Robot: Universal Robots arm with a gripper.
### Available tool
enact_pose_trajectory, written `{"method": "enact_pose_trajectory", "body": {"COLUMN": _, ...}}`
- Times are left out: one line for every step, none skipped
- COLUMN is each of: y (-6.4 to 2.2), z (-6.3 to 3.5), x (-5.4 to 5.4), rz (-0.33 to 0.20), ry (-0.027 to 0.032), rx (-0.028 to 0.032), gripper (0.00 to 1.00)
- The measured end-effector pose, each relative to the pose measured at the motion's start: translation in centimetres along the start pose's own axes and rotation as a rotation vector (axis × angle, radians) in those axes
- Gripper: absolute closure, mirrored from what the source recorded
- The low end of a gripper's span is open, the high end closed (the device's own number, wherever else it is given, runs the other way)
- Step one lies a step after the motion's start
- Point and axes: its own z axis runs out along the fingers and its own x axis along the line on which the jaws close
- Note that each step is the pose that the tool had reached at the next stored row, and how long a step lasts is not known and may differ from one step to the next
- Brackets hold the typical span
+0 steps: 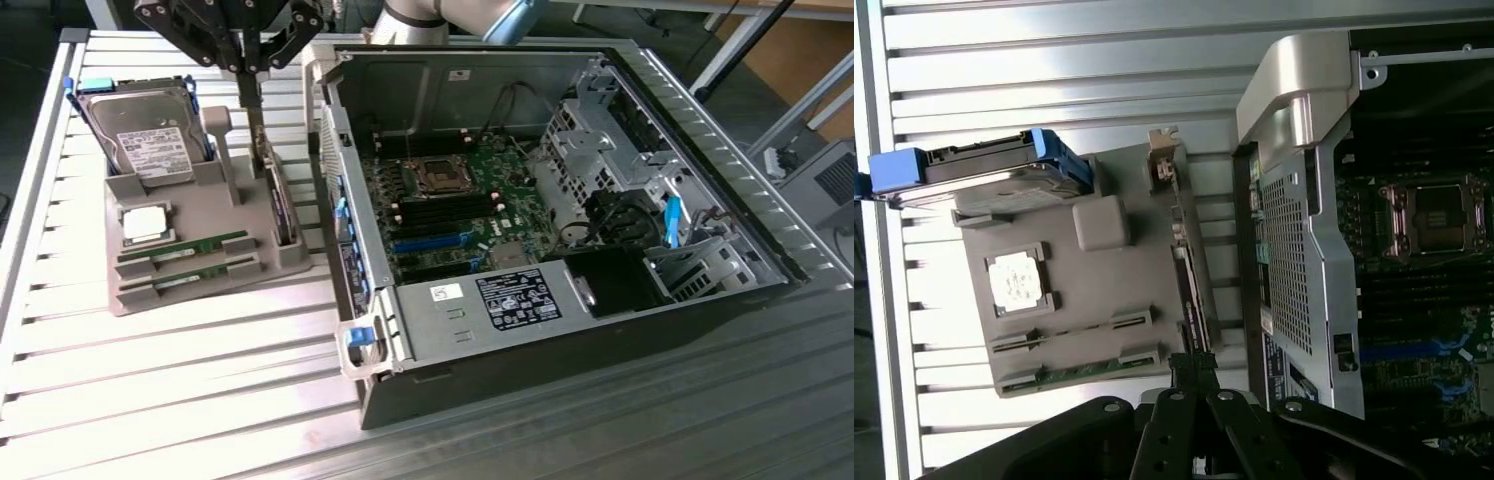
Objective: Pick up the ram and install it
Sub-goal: 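Reach for the ram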
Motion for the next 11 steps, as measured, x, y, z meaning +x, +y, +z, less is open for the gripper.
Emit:
{"method": "enact_pose_trajectory", "body": {"y": -0.01, "z": -0.01, "x": 0.2, "rz": 0.000, "ry": 0.0000, "rx": 0.0000, "gripper": 0.91}}
{"method": "enact_pose_trajectory", "body": {"y": -0.03, "z": -0.01, "x": 0.4, "rz": 0.000, "ry": 0.0000, "rx": -0.0001, "gripper": 0.91}}
{"method": "enact_pose_trajectory", "body": {"y": -0.04, "z": -0.01, "x": 0.6, "rz": 0.000, "ry": 0.0000, "rx": -0.0001, "gripper": 0.91}}
{"method": "enact_pose_trajectory", "body": {"y": -0.06, "z": -0.02, "x": 0.8, "rz": 0.000, "ry": 0.0000, "rx": -0.0001, "gripper": 0.91}}
{"method": "enact_pose_trajectory", "body": {"y": -0.07, "z": -0.03, "x": 0.9, "rz": 0.000, "ry": 0.0000, "rx": 0.0000, "gripper": 0.91}}
{"method": "enact_pose_trajectory", "body": {"y": -0.07, "z": -0.03, "x": 1.0, "rz": 0.000, "ry": 0.0000, "rx": 0.0000, "gripper": 0.91}}
{"method": "enact_pose_trajectory", "body": {"y": -0.09, "z": -0.03, "x": 1.2, "rz": 0.000, "ry": 0.0000, "rx": -0.0001, "gripper": 0.91}}
{"method": "enact_pose_trajectory", "body": {"y": -0.10, "z": -0.03, "x": 1.4, "rz": 0.000, "ry": 0.0000, "rx": -0.0001, "gripper": 0.91}}
{"method": "enact_pose_trajectory", "body": {"y": -0.11, "z": -0.04, "x": 1.5, "rz": 0.000, "ry": 0.0000, "rx": 0.0000, "gripper": 0.91}}
{"method": "enact_pose_trajectory", "body": {"y": -0.13, "z": -0.05, "x": 1.7, "rz": 0.000, "ry": 0.0000, "rx": 0.0000, "gripper": 0.91}}
{"method": "enact_pose_trajectory", "body": {"y": -0.14, "z": -0.05, "x": 1.8, "rz": 0.000, "ry": 0.0000, "rx": 0.0000, "gripper": 0.91}}
